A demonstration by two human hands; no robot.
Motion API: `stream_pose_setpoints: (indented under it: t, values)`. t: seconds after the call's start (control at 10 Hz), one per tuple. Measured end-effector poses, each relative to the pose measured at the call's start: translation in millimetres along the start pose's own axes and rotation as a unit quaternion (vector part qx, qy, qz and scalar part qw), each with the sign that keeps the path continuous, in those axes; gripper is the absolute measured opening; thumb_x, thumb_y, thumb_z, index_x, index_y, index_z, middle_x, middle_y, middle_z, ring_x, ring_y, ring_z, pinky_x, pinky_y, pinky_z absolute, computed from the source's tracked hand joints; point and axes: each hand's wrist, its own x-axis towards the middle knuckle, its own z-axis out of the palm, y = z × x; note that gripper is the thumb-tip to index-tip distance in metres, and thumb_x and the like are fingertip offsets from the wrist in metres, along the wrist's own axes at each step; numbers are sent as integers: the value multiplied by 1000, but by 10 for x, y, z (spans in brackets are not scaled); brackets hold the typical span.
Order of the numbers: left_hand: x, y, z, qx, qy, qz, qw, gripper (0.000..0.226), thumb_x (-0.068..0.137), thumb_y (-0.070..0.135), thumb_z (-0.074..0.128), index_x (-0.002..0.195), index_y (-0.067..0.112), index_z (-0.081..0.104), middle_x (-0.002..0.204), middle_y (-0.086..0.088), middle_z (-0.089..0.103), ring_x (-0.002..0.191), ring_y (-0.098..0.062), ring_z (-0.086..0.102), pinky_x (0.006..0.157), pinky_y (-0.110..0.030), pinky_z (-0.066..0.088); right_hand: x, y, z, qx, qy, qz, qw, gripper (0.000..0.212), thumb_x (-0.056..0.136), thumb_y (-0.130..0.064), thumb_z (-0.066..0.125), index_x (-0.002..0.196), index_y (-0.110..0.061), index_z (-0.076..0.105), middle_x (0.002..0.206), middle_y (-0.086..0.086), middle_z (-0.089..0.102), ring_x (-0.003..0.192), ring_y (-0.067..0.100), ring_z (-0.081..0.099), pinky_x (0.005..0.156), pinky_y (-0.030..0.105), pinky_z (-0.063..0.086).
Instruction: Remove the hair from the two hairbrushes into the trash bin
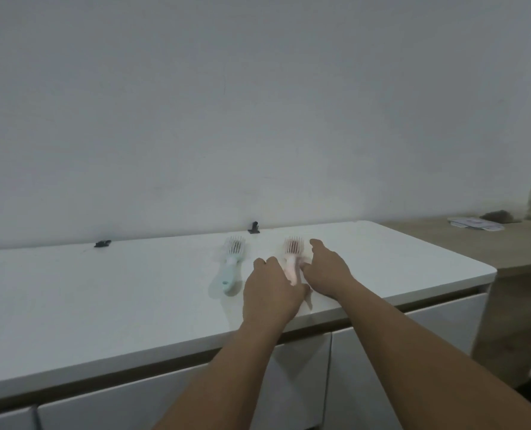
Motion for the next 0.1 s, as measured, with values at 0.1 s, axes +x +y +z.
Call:
stream_pose_setpoints:
  t: [0.1]
  values:
    - [-134, -13, -14, 11, 38, 20, 999, 58, 80, 42, 70, 122, 9, 47, 126, -7, 47, 113, -23, 52, 91, -29, 44, -92, 19, -6, -38, 0, 24, 999, 42, 96, -20, 46, 136, -8, 45, 140, 11, 53, 126, 30, 51, 102, 36, 39]
